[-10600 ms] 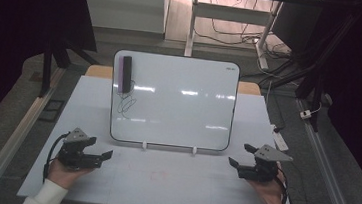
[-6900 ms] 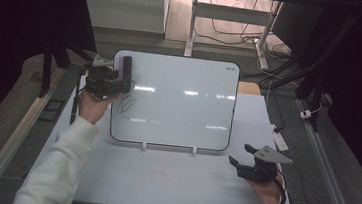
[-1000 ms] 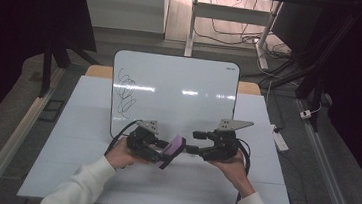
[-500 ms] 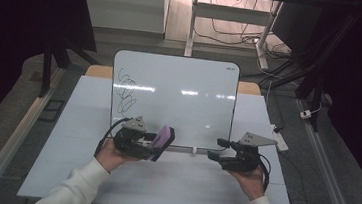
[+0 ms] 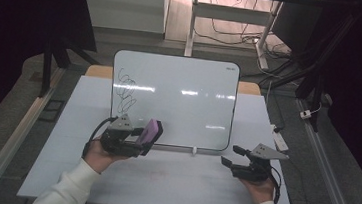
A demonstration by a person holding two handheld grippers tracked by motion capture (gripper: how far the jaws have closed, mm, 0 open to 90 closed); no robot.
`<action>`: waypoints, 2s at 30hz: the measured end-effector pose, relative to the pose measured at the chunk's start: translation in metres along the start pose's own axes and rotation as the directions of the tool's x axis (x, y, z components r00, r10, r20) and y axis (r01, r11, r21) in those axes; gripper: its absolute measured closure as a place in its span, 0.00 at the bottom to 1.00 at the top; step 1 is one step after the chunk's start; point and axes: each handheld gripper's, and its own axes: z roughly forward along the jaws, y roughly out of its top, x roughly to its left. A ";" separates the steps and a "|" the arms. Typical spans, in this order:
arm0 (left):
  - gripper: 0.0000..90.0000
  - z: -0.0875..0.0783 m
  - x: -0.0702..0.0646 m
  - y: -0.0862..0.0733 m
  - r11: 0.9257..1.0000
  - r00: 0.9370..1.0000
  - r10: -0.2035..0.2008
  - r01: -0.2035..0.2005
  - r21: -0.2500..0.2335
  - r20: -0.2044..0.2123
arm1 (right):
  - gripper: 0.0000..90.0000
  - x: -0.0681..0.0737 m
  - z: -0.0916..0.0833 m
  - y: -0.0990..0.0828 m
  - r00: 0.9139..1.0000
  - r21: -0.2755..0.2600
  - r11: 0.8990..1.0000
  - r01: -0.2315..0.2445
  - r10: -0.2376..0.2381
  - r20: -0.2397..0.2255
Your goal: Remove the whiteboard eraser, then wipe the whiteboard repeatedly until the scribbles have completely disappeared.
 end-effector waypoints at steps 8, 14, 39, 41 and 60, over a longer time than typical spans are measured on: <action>0.45 -0.010 0.007 0.001 0.999 0.995 -0.034 0.031 -0.040 -0.096 | 0.33 0.002 0.002 -0.002 0.999 0.008 0.999 0.040 -0.040 0.033; 0.45 -0.025 0.017 0.007 0.994 0.982 -0.074 0.059 -0.091 -0.172 | 0.33 0.002 0.003 -0.003 0.999 0.008 0.999 0.039 -0.040 0.034; 0.45 -0.044 0.051 0.034 0.979 0.932 -0.157 0.104 -0.174 -0.328 | 0.34 0.002 0.004 -0.004 0.998 0.009 0.999 0.039 -0.040 0.042; 0.45 -0.044 0.052 0.035 0.981 0.928 -0.151 0.099 -0.168 -0.340 | 0.34 0.002 0.004 -0.004 0.998 0.008 0.999 0.040 -0.041 0.044; 0.45 -0.036 0.081 0.053 0.980 0.875 -0.171 0.106 -0.166 -0.453 | 0.34 0.002 0.004 -0.005 0.998 0.011 0.999 0.044 -0.044 0.049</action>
